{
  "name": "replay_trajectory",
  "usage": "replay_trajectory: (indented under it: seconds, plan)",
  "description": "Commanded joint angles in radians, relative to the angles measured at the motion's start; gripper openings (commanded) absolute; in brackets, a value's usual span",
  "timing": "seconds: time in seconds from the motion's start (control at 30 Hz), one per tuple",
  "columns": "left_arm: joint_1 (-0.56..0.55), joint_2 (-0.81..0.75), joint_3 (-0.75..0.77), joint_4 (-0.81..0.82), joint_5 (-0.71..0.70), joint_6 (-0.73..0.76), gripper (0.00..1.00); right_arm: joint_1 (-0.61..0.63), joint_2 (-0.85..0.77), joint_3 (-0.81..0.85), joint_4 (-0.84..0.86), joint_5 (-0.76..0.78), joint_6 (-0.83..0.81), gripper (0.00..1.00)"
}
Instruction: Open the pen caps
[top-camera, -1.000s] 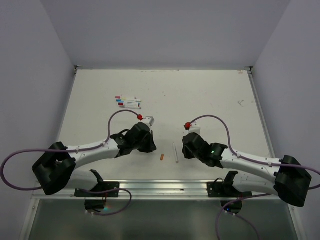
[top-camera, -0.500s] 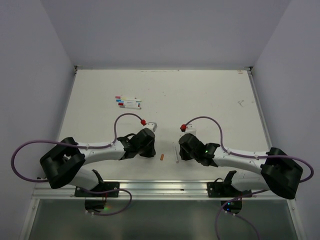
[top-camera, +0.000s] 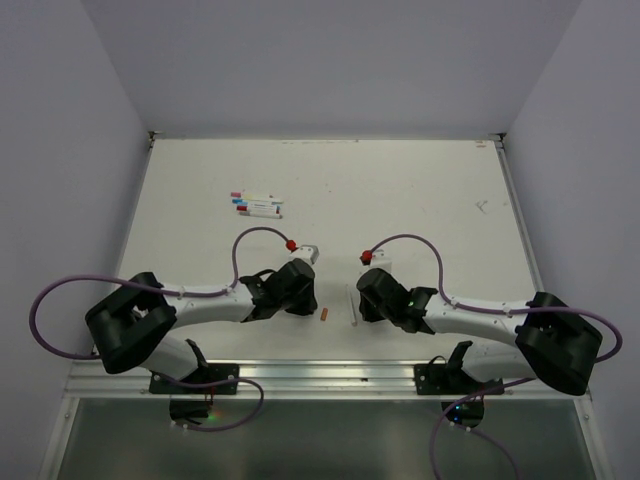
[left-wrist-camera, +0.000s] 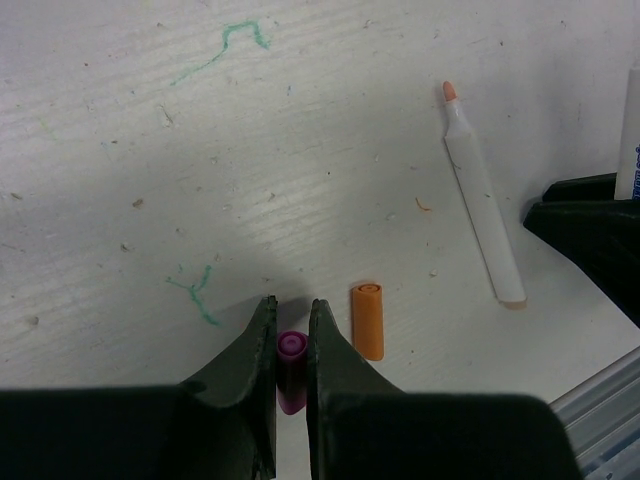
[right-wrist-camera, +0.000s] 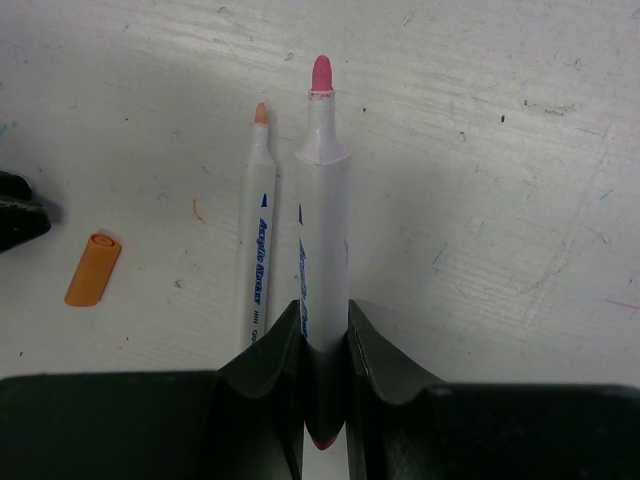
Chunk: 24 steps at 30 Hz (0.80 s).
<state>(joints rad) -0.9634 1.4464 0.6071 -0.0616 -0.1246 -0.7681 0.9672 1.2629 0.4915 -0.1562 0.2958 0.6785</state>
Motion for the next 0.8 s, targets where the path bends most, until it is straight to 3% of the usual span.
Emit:
replay_trajectory:
  seconds: [0.0,0.2,0.43,0.77]
  plan:
    - [-0.006,0.034,-0.012,-0.023,-0.03,-0.011,0.1,-0.007,-0.013,-0.008,0.017,0.0,0.009,0.13]
    - [-0.017,0.045,-0.021,-0.023,-0.04,-0.02,0.14,-0.008,-0.013,-0.005,0.021,-0.01,0.007,0.21]
    - [-0.028,0.045,-0.043,-0.02,-0.075,-0.045,0.31,-0.008,-0.014,-0.01,0.029,-0.018,0.009,0.24]
    - [-0.028,0.039,-0.067,-0.017,-0.084,-0.062,0.33,-0.01,-0.042,-0.018,0.021,-0.017,0.015,0.27]
